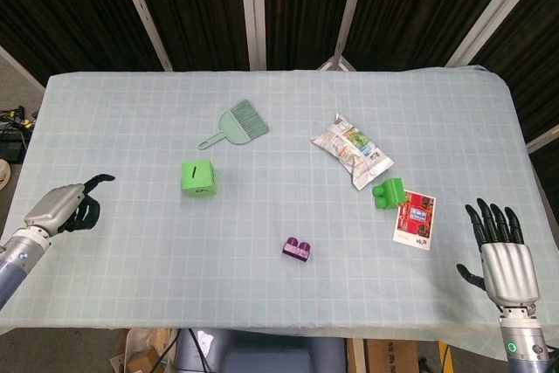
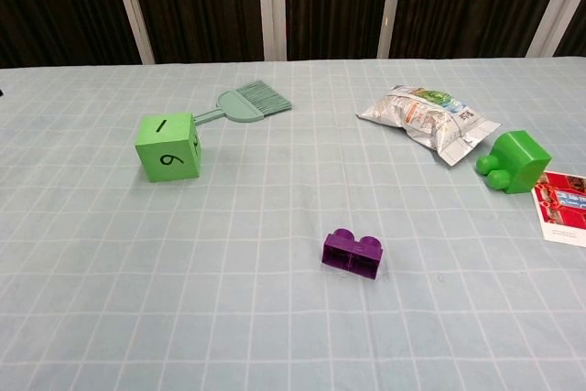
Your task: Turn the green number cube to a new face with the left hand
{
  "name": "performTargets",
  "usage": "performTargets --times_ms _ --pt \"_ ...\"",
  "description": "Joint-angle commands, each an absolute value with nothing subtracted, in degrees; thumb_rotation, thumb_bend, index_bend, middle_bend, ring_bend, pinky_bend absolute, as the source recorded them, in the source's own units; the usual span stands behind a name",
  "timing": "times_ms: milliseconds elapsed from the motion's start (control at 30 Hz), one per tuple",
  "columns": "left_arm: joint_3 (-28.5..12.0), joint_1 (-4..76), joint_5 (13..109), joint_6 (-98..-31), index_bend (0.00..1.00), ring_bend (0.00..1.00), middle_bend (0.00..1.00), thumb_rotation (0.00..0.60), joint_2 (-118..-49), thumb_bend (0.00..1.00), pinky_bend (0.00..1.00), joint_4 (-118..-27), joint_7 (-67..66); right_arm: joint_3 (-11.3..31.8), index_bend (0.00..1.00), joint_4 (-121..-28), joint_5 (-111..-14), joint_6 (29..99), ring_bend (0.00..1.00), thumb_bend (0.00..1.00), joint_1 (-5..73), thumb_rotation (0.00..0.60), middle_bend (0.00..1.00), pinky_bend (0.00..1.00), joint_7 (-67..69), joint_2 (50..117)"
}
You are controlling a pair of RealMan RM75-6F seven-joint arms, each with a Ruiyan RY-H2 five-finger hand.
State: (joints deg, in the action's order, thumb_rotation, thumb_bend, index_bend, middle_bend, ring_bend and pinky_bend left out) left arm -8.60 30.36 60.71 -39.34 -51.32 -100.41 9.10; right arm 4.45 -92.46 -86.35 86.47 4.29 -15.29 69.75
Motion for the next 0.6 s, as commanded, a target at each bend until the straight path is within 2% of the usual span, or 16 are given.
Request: performTargets --times_ms 33,333,600 --pt "-5.80 41.89 41.83 -34.70 0.15 0.74 0.79 0.600 -53.13 0.84 0.78 -99.89 -1.38 4.60 0.08 -92.08 -85.44 85.70 0.00 0.07 4.68 0.600 0.00 0.00 -17.14 70.57" --pt "-0.58 51.52 23.61 -43.92 0.14 0.75 0.79 0.600 -59.94 0.84 0.78 -101.89 -15.77 4.94 0.08 -92.06 -84.33 85.51 0.00 0.07 4.85 0.600 0.00 0.00 -18.68 71.19" --pt "0.48 55.14 16.68 -44.71 0.14 0.75 0.79 0.600 -64.44 0.84 0.78 -100.60 -19.89 4.89 0.08 -91.26 -86.41 87.31 0.00 0.07 4.75 0.600 0.00 0.00 -16.92 71.10"
